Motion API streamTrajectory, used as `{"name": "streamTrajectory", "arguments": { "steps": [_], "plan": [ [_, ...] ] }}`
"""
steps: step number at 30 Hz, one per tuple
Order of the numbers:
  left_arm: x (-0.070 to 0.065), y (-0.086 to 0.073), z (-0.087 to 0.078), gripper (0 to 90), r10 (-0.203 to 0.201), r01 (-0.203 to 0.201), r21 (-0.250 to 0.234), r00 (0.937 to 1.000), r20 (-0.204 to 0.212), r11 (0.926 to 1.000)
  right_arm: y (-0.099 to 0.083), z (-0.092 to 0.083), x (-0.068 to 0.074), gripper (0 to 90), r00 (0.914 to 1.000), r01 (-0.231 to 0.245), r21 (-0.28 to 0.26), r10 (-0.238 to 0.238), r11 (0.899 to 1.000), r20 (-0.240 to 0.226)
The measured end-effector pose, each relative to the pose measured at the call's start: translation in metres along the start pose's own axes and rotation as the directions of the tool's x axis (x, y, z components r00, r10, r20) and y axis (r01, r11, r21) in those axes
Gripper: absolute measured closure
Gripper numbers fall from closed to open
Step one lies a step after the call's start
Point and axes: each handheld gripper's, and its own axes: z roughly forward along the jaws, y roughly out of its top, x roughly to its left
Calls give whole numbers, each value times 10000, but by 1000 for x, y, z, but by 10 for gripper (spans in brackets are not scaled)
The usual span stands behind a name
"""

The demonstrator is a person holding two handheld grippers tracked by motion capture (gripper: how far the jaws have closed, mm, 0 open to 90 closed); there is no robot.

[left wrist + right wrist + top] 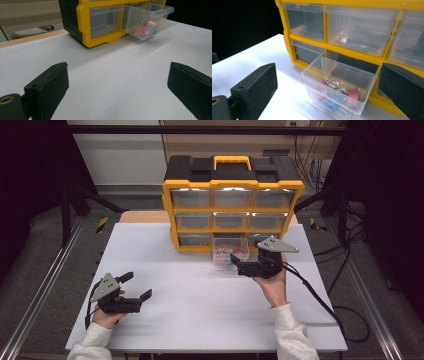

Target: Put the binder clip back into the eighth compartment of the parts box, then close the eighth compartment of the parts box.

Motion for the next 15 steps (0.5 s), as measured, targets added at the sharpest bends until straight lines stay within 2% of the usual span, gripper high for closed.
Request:
{"name": "streamTrajectory", "arguments": {
  "steps": [7, 11, 15],
  "plan": [
    [1, 0, 0, 31, -15, 15, 3, 10000, -7, 10000, -12, 0, 1, 82, 9999, -91, 337, 95, 9994, -118],
    [0, 1, 0, 31, -12, 12, -31, 10000, 2, 10000, -16, -1, 5, 187, 9995, 57, 445, -43, 9990, -313],
    [0, 1, 0, 31, 2, -2, -24, 10000, 22, 10000, -21, -5, 8, 339, 9994, 203, 467, -189, 9987, -293]
  ]
}}
